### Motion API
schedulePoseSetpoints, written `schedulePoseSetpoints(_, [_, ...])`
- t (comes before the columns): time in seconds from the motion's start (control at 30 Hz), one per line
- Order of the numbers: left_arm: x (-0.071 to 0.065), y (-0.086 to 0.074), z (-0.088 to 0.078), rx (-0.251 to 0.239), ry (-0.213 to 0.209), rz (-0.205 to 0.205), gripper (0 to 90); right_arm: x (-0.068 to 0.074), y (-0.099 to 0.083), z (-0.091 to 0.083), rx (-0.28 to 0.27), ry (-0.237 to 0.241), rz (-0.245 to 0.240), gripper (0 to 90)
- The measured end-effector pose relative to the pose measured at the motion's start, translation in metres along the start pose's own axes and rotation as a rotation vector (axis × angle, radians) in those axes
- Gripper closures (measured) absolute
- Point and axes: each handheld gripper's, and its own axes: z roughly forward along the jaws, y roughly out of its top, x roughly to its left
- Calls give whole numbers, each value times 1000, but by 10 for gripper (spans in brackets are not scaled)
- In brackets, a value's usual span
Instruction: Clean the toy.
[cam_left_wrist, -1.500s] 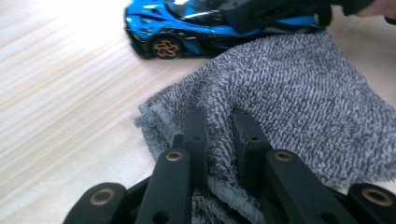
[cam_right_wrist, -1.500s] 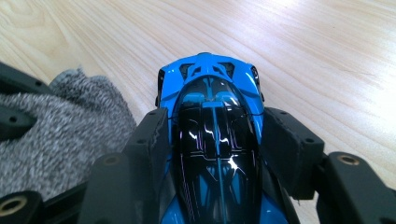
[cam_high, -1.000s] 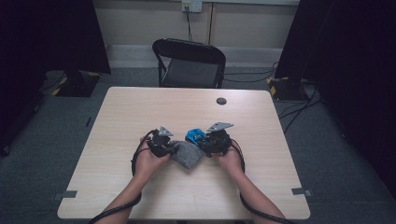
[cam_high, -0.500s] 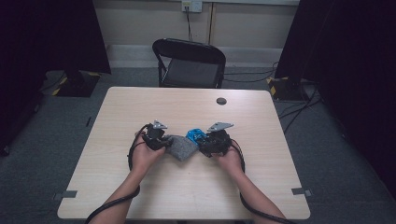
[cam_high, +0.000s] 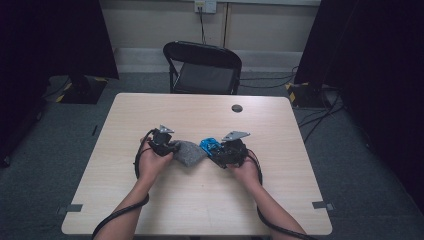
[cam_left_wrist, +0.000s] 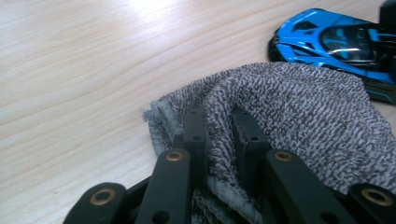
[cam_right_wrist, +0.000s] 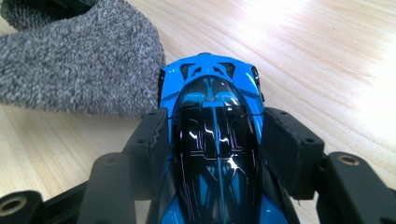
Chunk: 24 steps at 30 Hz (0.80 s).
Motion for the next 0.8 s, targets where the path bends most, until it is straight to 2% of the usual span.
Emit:
schedulePoseSetpoints(0.17, [7, 0, -2, -9, 15, -27, 777, 0, 0, 0, -2, 1, -1, 422])
schedulePoseSetpoints(0.33, [11, 1, -5, -11, 30, -25, 777, 0, -1, 0, -6, 0, -2, 422])
schedulePoseSetpoints(0.6, [26, -1, -14, -31, 79, -67, 778, 0, -1, 0, -6, 0, -3, 422])
schedulePoseSetpoints(0.8, [32, -7, -26, -47, 71, -78, 779, 0, -1, 0, -7, 1, -3, 422])
